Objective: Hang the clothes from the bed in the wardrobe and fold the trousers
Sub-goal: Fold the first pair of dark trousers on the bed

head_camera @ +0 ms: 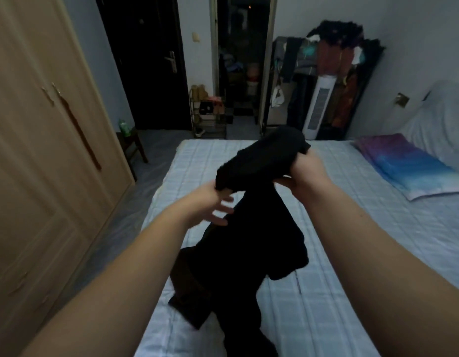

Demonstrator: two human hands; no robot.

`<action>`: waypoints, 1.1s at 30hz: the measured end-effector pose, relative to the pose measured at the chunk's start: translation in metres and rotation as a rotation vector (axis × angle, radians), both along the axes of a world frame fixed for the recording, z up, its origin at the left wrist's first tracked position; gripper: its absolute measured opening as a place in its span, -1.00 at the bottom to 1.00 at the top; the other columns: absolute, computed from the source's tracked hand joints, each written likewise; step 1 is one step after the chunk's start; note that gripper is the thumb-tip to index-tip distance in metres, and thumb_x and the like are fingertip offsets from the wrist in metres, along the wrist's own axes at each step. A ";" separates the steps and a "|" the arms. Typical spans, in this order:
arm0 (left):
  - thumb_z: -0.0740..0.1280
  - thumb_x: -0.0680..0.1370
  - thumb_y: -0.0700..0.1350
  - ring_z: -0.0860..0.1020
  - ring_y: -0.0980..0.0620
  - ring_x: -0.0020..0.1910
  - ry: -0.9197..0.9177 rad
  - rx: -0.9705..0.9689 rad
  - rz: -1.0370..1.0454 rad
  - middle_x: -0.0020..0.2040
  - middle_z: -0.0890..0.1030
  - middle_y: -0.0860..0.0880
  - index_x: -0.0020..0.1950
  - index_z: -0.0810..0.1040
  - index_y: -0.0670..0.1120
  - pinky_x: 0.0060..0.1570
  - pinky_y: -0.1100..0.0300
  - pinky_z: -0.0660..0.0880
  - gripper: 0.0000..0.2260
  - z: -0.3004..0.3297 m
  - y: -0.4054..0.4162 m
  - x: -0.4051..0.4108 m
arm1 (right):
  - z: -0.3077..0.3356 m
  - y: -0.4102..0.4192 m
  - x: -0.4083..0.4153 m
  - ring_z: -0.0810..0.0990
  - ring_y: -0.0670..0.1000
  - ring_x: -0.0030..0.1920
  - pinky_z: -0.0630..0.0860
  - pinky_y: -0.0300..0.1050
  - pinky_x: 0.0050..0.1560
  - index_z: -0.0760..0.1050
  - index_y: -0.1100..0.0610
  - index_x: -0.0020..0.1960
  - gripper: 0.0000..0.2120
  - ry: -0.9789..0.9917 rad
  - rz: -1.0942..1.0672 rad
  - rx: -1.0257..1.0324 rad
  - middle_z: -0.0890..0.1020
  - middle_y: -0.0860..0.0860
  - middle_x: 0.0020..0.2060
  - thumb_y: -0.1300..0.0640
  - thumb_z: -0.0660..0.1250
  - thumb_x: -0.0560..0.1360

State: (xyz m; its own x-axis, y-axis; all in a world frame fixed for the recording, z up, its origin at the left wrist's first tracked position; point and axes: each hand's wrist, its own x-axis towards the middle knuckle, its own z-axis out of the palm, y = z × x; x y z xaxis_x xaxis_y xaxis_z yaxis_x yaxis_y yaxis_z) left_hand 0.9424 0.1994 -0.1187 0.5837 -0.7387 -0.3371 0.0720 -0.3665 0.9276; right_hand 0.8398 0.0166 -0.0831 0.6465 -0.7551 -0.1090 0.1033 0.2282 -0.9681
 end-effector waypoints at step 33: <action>0.38 0.58 -0.18 0.55 -0.16 0.24 0.413 0.073 0.204 0.28 0.56 -0.14 0.32 0.49 -0.15 0.26 -0.29 0.45 -0.68 -0.126 -0.065 -0.009 | -0.231 0.037 -0.096 0.70 0.07 0.05 0.63 0.16 0.13 0.55 -0.06 0.13 -0.70 0.340 0.007 0.100 0.70 0.04 0.02 0.20 0.37 0.45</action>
State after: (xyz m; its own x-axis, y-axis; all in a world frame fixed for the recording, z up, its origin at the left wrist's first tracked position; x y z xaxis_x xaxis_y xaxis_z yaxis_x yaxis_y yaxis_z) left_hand 0.9333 0.1340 -0.2452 0.5204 -0.5884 -0.6189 0.5071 -0.3701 0.7783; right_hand 0.7442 0.0539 -0.3136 0.5655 -0.7259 -0.3915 -0.2225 0.3227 -0.9200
